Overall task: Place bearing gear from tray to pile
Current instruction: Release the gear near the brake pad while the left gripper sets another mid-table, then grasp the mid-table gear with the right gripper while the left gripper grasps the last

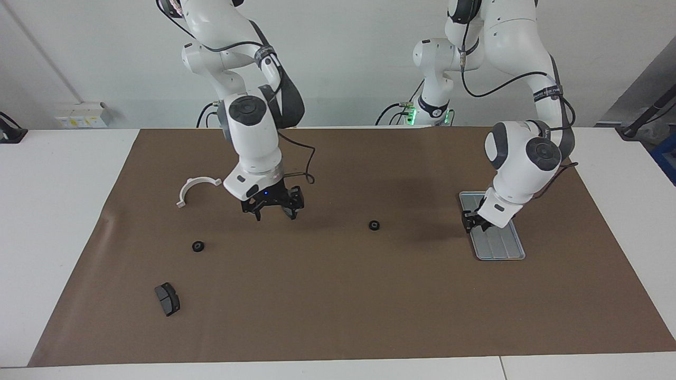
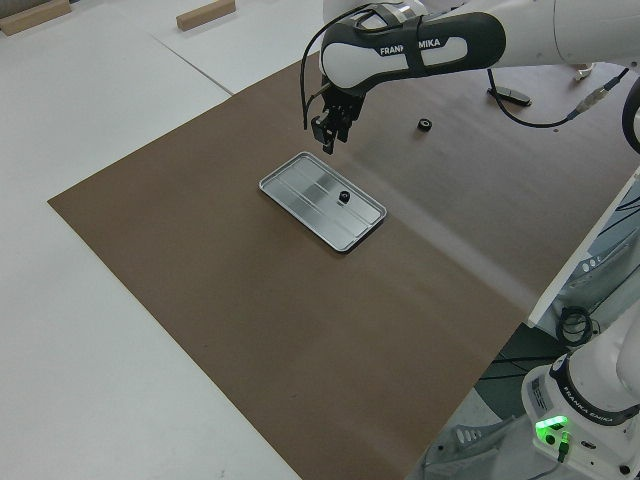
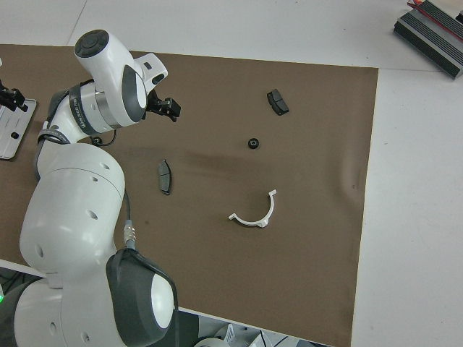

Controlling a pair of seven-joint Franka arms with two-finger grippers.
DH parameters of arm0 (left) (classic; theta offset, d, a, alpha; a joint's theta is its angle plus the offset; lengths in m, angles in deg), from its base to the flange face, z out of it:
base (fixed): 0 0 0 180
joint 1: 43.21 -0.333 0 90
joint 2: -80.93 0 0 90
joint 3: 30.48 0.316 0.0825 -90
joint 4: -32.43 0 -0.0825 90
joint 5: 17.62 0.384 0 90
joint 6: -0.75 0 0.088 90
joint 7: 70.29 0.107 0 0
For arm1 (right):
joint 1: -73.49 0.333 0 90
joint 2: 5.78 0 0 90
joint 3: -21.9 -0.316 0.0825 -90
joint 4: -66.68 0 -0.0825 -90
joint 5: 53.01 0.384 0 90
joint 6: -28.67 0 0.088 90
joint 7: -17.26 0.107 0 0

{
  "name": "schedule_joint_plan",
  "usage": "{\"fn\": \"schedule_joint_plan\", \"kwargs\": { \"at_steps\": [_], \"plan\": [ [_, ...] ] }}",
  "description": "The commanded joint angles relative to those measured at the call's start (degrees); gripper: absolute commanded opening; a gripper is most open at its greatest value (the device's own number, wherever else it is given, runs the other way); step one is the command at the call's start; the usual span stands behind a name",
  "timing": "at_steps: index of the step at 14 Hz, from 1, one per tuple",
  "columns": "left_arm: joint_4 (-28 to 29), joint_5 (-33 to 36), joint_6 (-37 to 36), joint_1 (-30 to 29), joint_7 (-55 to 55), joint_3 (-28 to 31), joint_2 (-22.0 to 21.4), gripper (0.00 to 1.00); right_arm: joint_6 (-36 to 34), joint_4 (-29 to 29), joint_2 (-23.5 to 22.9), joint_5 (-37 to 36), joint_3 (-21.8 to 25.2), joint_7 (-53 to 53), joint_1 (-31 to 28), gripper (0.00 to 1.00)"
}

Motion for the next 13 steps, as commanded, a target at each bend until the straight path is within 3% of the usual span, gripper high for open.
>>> {"fn": "schedule_joint_plan", "kwargs": {
  "at_steps": [1, 8, 13],
  "plan": [
    [4.8, 0.6, 0.7, -4.1, 7.9, -0.6, -3.1, 0.50, 0.6, 3.3, -2.9, -0.1, 0.2, 6.2, 4.7, 1.00],
    [10.7, 0.6, 4.5, -6.0, 10.6, -0.6, -5.2, 0.53, 3.1, 13.9, -15.3, -3.7, 0.2, 17.3, 13.8, 1.00],
    [12.0, 0.5, 4.6, -4.8, 5.4, -0.6, -6.0, 0.52, 8.3, 14.8, -19.7, -6.6, 0.2, 20.3, 18.0, 1.00]
  ]
}}
